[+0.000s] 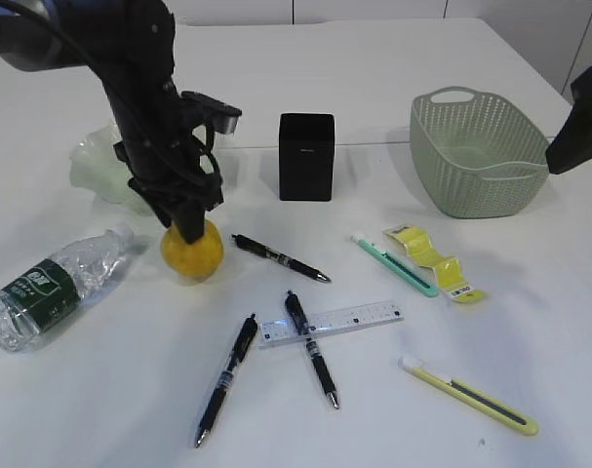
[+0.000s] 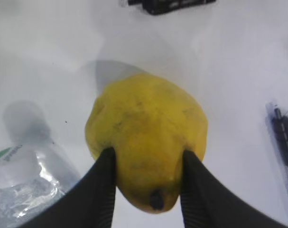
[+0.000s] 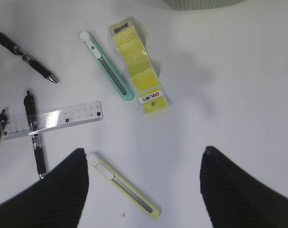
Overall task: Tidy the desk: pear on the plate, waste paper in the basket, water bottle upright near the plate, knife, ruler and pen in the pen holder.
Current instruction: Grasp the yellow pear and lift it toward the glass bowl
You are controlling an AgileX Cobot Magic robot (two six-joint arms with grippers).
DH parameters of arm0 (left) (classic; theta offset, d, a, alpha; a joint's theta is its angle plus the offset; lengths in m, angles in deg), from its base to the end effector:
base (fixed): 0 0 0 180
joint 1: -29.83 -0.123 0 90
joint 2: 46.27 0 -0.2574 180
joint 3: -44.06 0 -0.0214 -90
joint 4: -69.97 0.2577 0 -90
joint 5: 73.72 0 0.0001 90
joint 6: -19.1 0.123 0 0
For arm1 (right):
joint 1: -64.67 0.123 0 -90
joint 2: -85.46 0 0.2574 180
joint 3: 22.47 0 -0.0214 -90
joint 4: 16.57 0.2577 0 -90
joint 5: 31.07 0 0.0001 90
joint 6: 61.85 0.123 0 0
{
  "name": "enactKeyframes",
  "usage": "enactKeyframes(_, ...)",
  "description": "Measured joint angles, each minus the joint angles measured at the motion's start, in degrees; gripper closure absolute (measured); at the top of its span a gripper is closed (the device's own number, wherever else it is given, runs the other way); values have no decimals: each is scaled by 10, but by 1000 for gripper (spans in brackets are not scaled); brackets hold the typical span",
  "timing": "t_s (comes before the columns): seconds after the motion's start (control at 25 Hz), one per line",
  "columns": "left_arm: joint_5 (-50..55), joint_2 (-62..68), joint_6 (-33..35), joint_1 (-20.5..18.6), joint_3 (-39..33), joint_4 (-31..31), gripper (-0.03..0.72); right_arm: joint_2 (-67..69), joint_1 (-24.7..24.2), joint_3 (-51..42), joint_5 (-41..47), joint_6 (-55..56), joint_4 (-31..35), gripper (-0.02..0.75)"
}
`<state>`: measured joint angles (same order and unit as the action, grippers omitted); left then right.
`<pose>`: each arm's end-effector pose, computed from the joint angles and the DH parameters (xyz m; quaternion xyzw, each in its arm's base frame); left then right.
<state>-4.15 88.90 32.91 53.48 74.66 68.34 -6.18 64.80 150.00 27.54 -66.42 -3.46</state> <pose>0.4107 -0.1834 0.1380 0.3166 0.9471 -0.0179 0.0498 0.3043 0.0245 0.2668 -0.0033 0.9696 0.0996 0.2233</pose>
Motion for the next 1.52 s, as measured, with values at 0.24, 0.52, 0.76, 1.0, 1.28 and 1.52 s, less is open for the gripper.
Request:
enactKeyframes(0.24, 1, 0, -17, 0, 29, -61, 435, 0, 0, 0, 0, 0, 0, 168)
enactKeyframes(0.52, 3, -8, -22, 0, 59, -102, 435, 0, 0, 0, 0, 0, 0, 167)
enactKeyframes(0.76, 10, -29, -49, 0, 106, -83, 435, 0, 0, 0, 2, 0, 0, 170)
enactKeyframes(1.0, 15, -37, -63, 0, 139, -47, 435, 0, 0, 0, 2, 0, 1, 170)
enactKeyframes(1.28, 18, -37, -102, 0, 170, 76, 435, 0, 0, 0, 4, 0, 10, 170)
enactKeyframes(1.52, 18, -39, -118, -26, 175, 105, 435, 0, 0, 0, 4, 0, 19, 170)
